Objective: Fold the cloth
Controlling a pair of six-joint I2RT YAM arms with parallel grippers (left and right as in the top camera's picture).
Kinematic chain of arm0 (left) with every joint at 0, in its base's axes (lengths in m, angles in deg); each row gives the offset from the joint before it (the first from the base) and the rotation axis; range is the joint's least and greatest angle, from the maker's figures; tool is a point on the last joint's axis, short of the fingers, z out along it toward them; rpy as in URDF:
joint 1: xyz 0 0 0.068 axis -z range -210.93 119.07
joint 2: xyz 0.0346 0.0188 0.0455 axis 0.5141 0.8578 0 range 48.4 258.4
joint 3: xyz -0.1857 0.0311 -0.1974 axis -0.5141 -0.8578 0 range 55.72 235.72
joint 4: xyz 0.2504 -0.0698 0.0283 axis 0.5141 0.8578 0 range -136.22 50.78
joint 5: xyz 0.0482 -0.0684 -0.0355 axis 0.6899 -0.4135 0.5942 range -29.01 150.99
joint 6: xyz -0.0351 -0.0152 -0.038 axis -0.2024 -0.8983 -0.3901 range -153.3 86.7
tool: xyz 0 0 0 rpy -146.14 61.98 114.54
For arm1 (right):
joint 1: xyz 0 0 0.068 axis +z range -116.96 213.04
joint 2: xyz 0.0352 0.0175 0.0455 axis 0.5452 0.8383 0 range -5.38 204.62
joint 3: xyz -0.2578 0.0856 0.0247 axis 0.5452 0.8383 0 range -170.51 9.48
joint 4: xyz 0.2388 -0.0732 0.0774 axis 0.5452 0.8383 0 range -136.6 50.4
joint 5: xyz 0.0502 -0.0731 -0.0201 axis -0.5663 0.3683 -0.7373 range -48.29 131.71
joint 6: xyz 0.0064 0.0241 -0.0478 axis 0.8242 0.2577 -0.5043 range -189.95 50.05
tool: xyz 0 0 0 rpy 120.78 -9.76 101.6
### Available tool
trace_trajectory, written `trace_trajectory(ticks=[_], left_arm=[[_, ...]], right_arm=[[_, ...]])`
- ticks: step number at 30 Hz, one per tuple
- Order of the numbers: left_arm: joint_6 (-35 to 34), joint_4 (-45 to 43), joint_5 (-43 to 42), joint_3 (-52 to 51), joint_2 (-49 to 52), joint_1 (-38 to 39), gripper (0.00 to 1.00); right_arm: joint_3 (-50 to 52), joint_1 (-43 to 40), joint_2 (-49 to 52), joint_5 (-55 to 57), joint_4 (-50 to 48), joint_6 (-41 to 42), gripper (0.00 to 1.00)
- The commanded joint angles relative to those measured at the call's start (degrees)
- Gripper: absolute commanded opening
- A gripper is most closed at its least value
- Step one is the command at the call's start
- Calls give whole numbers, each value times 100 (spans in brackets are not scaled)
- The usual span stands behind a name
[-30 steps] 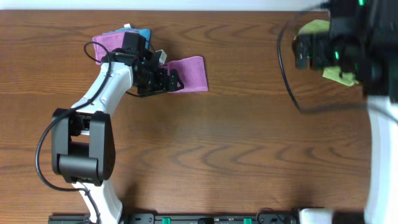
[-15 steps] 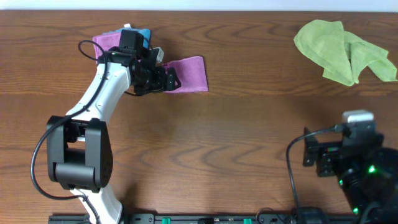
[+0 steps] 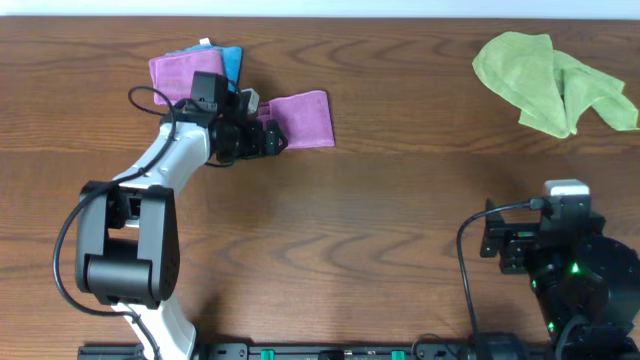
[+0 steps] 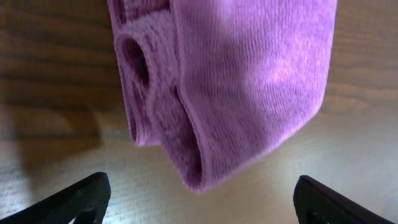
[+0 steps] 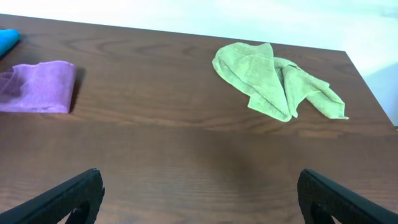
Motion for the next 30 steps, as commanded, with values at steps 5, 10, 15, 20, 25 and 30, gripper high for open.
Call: trace_trajectory(ticks=[5,10,15,20,25,30], left_arm=[[-426,-704,-2,-74,175,-72,95],[-501,-1060,-153,-74,463,-127,95],[-520,-1102,-142,-74,662,-166,95],[-761,-1353,-293,-74,925,-190,95],[-1091,-1567,-675,-74,1290,-192,95],[-1272,-1563,-776,-74,1574,-192,91]], right_arm=[[52,-20,-33,98,44,116,99],[52,-20,-33,98,44,118,99],[52,-20,-33,70,42,120,99],[52,-20,-33,57,39,225,99],[52,-20,-33,57,39,400,99],[52,-20,-33,55,35,400,99]])
